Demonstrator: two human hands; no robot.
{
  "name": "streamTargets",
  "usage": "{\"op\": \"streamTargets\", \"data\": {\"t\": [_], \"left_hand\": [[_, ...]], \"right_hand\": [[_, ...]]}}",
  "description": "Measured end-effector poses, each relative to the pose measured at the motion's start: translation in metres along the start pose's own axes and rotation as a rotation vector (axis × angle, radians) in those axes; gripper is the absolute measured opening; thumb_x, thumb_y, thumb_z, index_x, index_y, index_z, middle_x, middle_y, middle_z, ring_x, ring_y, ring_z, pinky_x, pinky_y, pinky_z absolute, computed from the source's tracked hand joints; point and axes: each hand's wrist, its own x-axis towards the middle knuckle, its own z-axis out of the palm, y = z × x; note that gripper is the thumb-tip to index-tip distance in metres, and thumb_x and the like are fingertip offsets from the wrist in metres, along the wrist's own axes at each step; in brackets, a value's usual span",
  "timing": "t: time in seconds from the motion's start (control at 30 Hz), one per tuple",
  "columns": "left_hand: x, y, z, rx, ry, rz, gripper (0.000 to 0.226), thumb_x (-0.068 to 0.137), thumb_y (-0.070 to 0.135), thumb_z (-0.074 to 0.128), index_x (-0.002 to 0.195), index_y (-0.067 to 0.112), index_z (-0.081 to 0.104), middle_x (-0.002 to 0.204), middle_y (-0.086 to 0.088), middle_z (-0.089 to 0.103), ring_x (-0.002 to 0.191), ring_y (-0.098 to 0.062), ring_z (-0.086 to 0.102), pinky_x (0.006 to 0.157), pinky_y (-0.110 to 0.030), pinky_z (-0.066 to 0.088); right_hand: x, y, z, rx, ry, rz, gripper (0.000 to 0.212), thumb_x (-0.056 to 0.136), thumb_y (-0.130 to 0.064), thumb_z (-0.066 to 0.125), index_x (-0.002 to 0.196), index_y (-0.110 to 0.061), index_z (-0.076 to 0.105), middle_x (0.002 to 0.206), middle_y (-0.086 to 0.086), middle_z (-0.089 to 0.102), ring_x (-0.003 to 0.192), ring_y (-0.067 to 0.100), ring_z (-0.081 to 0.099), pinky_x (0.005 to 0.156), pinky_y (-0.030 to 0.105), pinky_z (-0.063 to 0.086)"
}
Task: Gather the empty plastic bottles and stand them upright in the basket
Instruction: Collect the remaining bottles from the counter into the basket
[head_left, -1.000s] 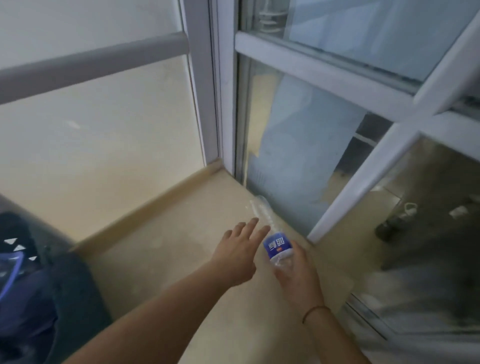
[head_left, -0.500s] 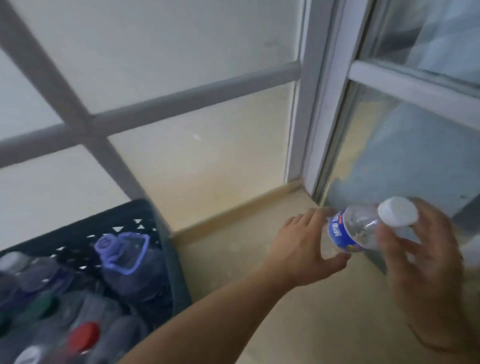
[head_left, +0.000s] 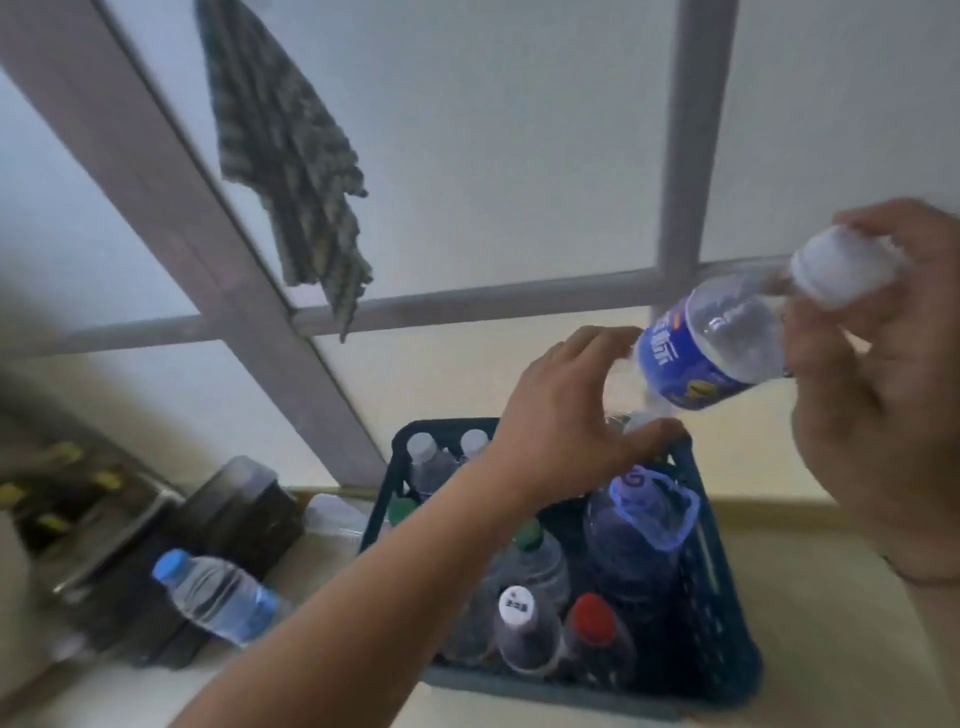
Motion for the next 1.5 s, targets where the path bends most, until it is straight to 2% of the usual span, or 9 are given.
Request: {"op": "streamTargets", "data": {"t": [0.07,0.13,0.37,0.7,0.83,1.0,1.23,1.37,1.5], "left_hand": [[-0.006,-0.024,-0.012,-0.031,-0.091,-0.138,0.071,0.072,0.042,0.082,0.133,0.025,0.049,0.121,0.004,0.065,0.104,-0.016,0.061,0.09,-0.037,0.051],[-0.014,-0.046,-0.017,-0.095,-0.149,-0.249,0.076,0.071,0.039,0.084,0.135,0.026,0.045,0.123,0.003,0.066,0.104,-0.016,0.063,0.09,-0.038,0.053],[-0.043,-0.1,-0.014,0.082,-0.32,-0.283,0.084,0.077,0.046,0.077,0.145,0.023,0.033,0.135,-0.004,0.059,0.119,-0.026,0.057,0.099,-0.044,0.049],[-0.057,-0.124,-0.007,0.124,-0.252,-0.212,0.041,0.085,0.029,0.067,0.12,0.009,0.062,0.12,-0.011,0.066,0.113,-0.032,0.057,0.097,-0.045,0.046],[-0.067,-0.129,-0.017,0.116,-0.17,-0.178,0.039,0.086,0.029,0.068,0.12,0.009,0.065,0.123,-0.011,0.066,0.117,-0.031,0.056,0.102,-0.044,0.042],[-0.098,-0.133,-0.059,0.088,-0.011,-0.181,0.039,0.089,0.027,0.069,0.124,0.01,0.064,0.13,-0.007,0.063,0.123,-0.023,0.051,0.107,-0.04,0.038],[-0.223,-0.16,-0.129,0.125,0.665,-0.262,0.03,0.081,0.004,0.072,0.11,0.001,0.066,0.113,-0.01,0.063,0.11,-0.025,0.059,0.092,-0.041,0.05],[-0.316,-0.202,-0.124,0.165,0.904,-0.56,0.047,0.08,0.019,0.07,0.123,0.01,0.052,0.123,-0.006,0.052,0.11,-0.03,0.056,0.09,-0.05,0.049],[-0.366,-0.234,-0.105,0.006,0.842,-0.919,0.084,0.071,0.035,0.079,0.141,0.029,0.032,0.138,0.002,0.044,0.119,-0.017,0.051,0.101,-0.041,0.045]], "right_hand": [[-0.018,-0.031,0.028,0.082,-0.112,-0.009,0.04,0.093,-0.037,0.051,0.126,-0.016,0.041,0.096,-0.013,0.063,0.082,0.023,0.069,0.066,0.044,0.057],[-0.029,-0.039,0.061,0.006,-0.317,0.047,0.038,0.093,-0.041,0.053,0.123,-0.022,0.04,0.087,0.0,0.063,0.073,0.034,0.066,0.063,0.043,0.055],[-0.05,-0.009,0.133,-0.143,-0.69,0.211,0.035,0.092,-0.04,0.053,0.117,-0.025,0.035,0.091,0.005,0.058,0.073,0.03,0.057,0.063,0.036,0.042],[-0.081,0.007,0.19,-0.247,-1.012,0.384,0.017,0.096,-0.025,0.047,0.109,-0.019,0.037,0.104,0.011,0.053,0.078,0.027,0.058,0.067,0.047,0.053],[-0.088,0.007,0.197,-0.256,-1.036,0.422,0.023,0.096,-0.021,0.052,0.114,-0.017,0.038,0.107,0.016,0.053,0.079,0.029,0.055,0.059,0.039,0.044],[-0.087,0.002,0.2,-0.38,-1.04,0.377,0.055,0.085,-0.03,0.069,0.13,-0.012,0.042,0.118,0.024,0.059,0.098,0.038,0.057,0.076,0.039,0.045],[-0.054,-0.058,0.204,-0.372,-0.885,0.016,0.054,0.078,-0.048,0.069,0.118,-0.018,0.049,0.099,0.018,0.065,0.084,0.04,0.062,0.074,0.055,0.052],[-0.054,-0.18,0.221,-0.253,-0.972,-0.178,0.054,0.082,-0.063,0.049,0.127,-0.036,0.042,0.124,-0.001,0.061,0.105,0.026,0.062,0.088,0.043,0.05],[-0.103,-0.259,0.277,-0.138,-1.307,-0.29,0.057,0.09,-0.055,0.052,0.139,-0.033,0.035,0.137,-0.003,0.05,0.118,0.022,0.054,0.094,0.042,0.049]]}}
